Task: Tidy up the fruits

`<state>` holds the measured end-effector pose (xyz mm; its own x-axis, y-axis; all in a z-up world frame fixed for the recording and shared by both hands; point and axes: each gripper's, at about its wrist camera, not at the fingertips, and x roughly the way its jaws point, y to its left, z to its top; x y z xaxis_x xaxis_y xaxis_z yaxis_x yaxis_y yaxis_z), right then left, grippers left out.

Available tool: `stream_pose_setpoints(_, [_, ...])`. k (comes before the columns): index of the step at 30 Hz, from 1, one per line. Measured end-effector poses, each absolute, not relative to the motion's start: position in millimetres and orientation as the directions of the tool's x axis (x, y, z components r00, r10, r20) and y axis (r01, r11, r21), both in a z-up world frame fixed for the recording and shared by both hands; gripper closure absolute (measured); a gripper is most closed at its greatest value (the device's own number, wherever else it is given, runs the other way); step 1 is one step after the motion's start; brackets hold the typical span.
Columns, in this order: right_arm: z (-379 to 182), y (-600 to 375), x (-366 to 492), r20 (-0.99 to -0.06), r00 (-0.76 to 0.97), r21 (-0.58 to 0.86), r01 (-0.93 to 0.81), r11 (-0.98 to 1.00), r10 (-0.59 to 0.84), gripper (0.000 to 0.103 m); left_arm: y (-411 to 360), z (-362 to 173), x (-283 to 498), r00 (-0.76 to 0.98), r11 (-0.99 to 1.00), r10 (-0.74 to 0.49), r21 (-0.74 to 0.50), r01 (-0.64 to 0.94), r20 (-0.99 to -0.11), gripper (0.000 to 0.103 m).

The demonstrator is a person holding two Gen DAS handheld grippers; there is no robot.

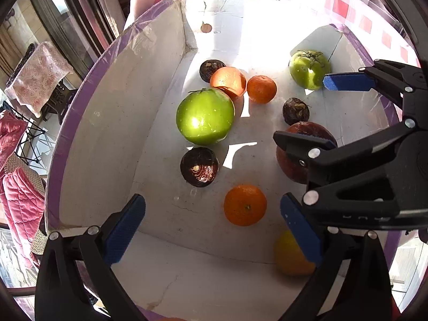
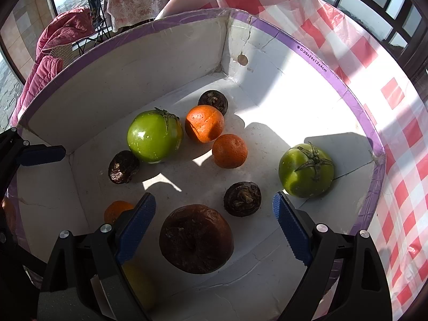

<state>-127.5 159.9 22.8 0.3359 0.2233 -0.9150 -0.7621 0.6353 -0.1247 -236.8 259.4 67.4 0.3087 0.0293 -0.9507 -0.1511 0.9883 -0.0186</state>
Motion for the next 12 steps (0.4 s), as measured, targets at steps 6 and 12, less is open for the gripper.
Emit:
stream_pose_setpoints(6, [28.3, 160.5, -127.2, -0.901, 0.364, -0.129, -0.745, 0.655, 0.236, 0.017, 261.1, 77.1, -235.9, 0.306, 0.971, 0.158, 0.091, -0.223, -0.939, 0.002])
stream_pose_setpoints(12, [58.5, 148.5, -128.1, -0.862, 0.377, -0.053, -0.733, 0.678, 0.339, 0.017, 254.2, 127.3, -242.6, 0.279, 0.895, 0.391, 0.292, -0.337, -0.877, 0.002])
